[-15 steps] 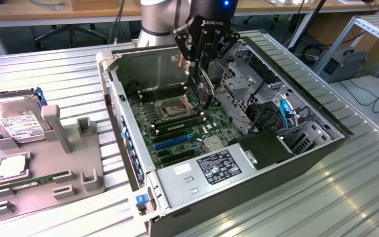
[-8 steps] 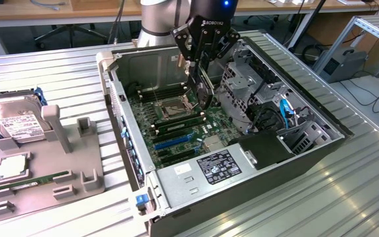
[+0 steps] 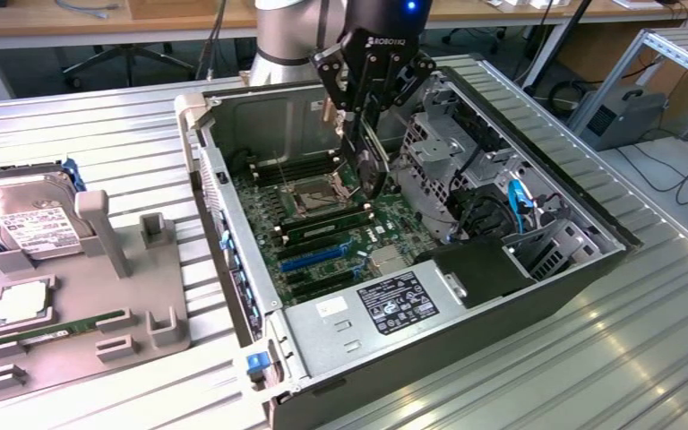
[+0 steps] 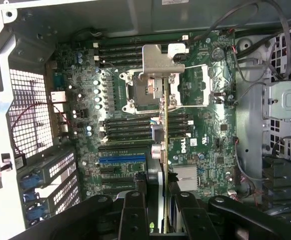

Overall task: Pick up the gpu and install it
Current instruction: 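Insert the gpu into the slot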

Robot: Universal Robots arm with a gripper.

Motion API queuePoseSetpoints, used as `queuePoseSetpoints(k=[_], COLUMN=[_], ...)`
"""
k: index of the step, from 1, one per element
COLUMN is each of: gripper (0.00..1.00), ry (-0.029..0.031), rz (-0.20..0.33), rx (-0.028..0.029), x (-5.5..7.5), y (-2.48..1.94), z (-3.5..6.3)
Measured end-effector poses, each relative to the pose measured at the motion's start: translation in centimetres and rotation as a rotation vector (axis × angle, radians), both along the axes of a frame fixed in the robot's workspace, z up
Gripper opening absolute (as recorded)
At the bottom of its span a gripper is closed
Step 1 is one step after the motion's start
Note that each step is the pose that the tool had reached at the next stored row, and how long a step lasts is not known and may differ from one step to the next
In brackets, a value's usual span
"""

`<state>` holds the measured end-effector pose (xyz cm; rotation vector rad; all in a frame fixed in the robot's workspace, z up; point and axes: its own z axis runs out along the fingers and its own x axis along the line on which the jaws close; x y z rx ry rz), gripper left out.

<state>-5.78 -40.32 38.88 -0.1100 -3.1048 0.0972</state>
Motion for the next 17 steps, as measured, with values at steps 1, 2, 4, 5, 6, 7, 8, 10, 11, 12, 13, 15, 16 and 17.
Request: queuePoseSetpoints(k=[1,2,4,5,6,7,8,10,11,12,13,15,16,17], gripper=[0.27,0.27,0.27,0.27,0.27,0.27,0.27,0.27,0.27,0.27,0.27,0.27,0.27,0.27], ry=[0.0000,0.0000,0.0000,0.0000,0.0000,0.0000,0.0000,0.0000,0.0000,0.0000,0.0000,0.0000,0.0000,0.0000], rz=[0.007,0.012,0.028,0.036,0.043,0.052,0.059,0.074,0.082,0.094,0.104,0.120,0.128,0.134], rx=[0.0000,0.0000,0.0000,0.0000,0.0000,-0.0001,0.0000,-0.0001,-0.0001,0.0000,-0.0001,0.0000,0.0000,0.0000], x=[0.00,0.00,0.00,0.00,0.00,0.00,0.00,0.00,0.00,0.00,0.00,0.00,0.00,0.00], y=[0.00,0.00,0.00,0.00,0.00,0.00,0.00,0.00,0.00,0.00,0.00,0.00,0.00,0.00], z=[0.00,0.00,0.00,0.00,0.00,0.00,0.00,0.00,0.00,0.00,0.00,0.00,0.00,0.00])
